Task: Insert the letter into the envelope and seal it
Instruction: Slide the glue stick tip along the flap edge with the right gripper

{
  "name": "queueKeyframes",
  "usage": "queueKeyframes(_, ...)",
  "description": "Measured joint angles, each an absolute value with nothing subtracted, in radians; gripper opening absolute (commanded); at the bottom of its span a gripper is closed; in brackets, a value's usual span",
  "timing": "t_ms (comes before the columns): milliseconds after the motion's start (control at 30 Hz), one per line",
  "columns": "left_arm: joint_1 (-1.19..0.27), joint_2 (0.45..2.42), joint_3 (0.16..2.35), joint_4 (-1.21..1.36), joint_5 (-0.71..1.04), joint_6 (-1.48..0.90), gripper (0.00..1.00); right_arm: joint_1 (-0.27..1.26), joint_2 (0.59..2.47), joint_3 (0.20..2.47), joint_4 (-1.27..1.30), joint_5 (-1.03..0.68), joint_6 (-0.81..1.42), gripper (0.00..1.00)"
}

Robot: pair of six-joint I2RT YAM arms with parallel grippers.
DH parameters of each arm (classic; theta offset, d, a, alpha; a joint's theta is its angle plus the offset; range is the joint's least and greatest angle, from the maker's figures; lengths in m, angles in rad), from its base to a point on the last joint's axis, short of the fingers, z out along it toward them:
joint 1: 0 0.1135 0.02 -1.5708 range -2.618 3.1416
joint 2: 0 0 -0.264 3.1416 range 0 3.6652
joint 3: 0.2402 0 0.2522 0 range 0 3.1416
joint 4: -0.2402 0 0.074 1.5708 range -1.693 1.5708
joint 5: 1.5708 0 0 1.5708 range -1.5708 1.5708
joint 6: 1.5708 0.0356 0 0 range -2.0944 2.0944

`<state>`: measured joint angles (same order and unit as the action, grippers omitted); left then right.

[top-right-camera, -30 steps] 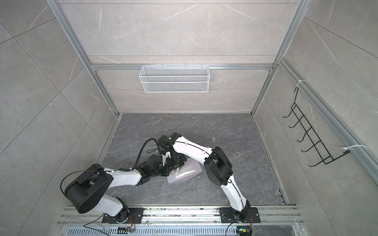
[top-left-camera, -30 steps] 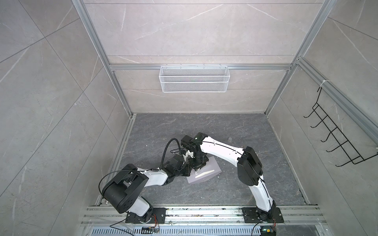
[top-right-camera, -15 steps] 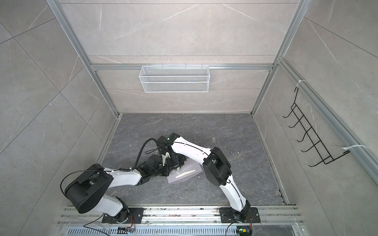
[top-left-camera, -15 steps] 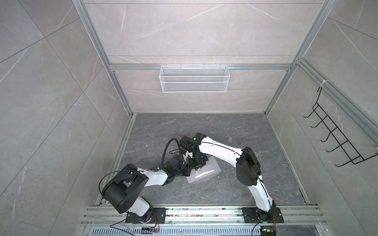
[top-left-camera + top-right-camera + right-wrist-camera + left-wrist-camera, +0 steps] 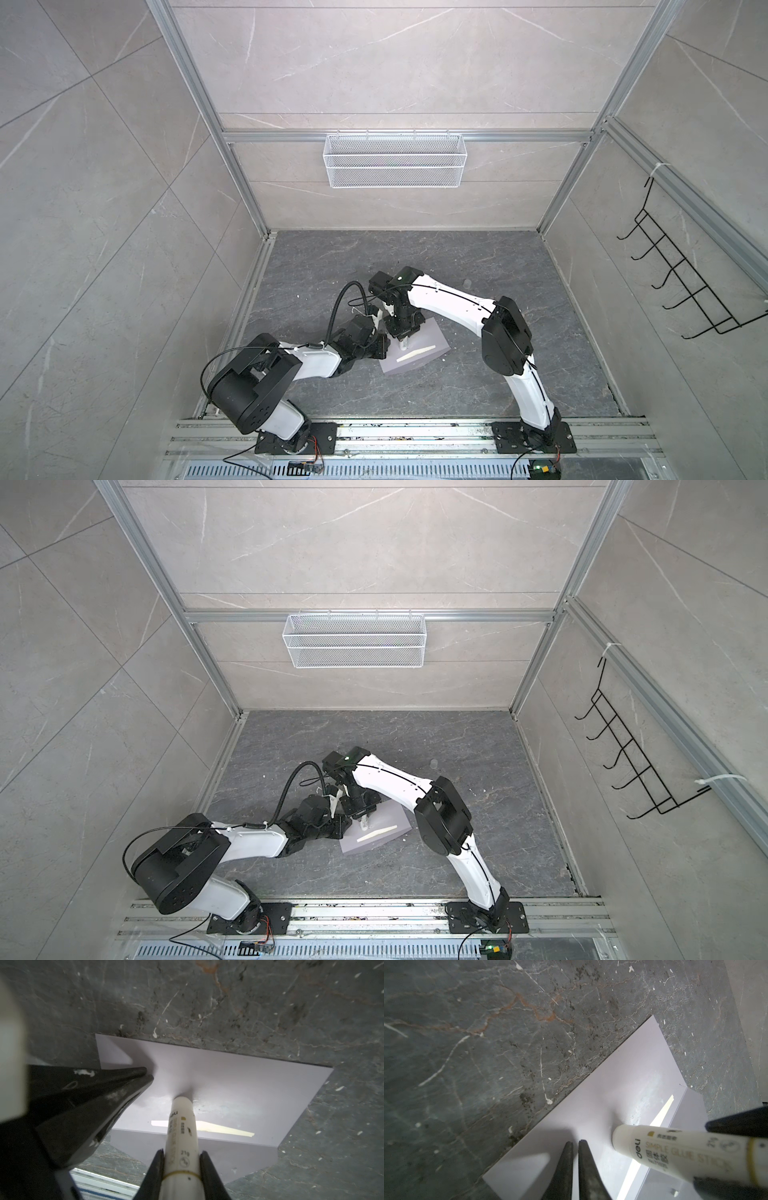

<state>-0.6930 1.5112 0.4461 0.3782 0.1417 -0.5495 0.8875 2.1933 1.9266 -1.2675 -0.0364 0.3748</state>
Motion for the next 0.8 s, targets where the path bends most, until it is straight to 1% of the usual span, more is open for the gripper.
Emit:
queueKeyframes(567, -0.693, 1.511, 0.446, 0.380, 0.142, -0.550, 0.13, 0.874, 2.161, 1.882, -1.230, -0.027, 0.375, 0.00)
queueKeyframes(800, -0.693, 1.511, 0.446, 0.380, 0.142, -0.550, 0.13, 0.841, 2.083, 1.845, -1.189, -0.051, 0.375, 0.00)
